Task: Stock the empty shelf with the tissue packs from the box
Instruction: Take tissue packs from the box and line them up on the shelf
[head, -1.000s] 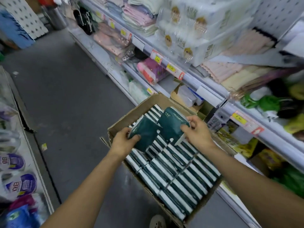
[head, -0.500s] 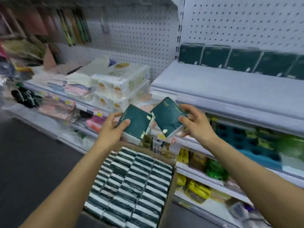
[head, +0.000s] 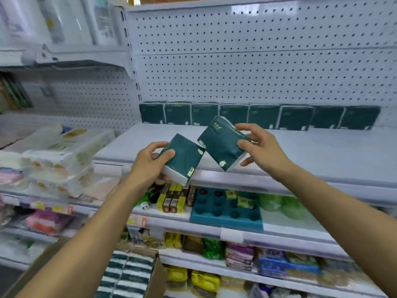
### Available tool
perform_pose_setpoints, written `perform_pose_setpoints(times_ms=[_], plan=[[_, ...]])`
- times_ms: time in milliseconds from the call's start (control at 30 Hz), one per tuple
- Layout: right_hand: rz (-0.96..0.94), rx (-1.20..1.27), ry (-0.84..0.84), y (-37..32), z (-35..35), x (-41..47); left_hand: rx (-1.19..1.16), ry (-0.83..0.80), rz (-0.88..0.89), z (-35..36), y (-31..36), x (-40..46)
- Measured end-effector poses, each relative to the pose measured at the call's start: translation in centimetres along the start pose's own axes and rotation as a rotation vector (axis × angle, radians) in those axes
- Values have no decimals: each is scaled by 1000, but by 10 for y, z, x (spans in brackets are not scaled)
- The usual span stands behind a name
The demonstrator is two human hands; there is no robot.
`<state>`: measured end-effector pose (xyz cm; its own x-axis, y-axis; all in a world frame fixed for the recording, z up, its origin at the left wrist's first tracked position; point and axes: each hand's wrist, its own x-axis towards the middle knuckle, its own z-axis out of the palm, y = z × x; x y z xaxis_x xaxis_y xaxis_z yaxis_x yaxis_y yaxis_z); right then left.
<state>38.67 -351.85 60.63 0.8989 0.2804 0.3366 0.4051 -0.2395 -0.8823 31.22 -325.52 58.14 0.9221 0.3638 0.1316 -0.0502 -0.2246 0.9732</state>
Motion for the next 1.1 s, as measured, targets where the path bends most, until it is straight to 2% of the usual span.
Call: perform_pose_setpoints(times_ms=[133, 233, 333, 533, 633, 867, 1100], plan=[[-90, -229, 102, 37, -99, 15, 32, -31, 41, 83, 22, 12], [-64, -433, 148, 66, -171, 21, -28, -75, 51, 148, 38, 17], [-8, -636, 105, 89, -220, 22, -62, -108, 42, 207, 50, 22], [-58, -745, 21, 115, -244, 29, -70, -128, 9, 281, 68, 36], [-57, -707, 83, 125, -253, 37, -32, -132, 0, 296, 73, 47], [52, -810, 188, 159, -318, 70, 43, -218, -13, 322, 70, 86], [-45, -941, 174, 191, -346, 124, 52, -346, -11, 353, 72, 124]])
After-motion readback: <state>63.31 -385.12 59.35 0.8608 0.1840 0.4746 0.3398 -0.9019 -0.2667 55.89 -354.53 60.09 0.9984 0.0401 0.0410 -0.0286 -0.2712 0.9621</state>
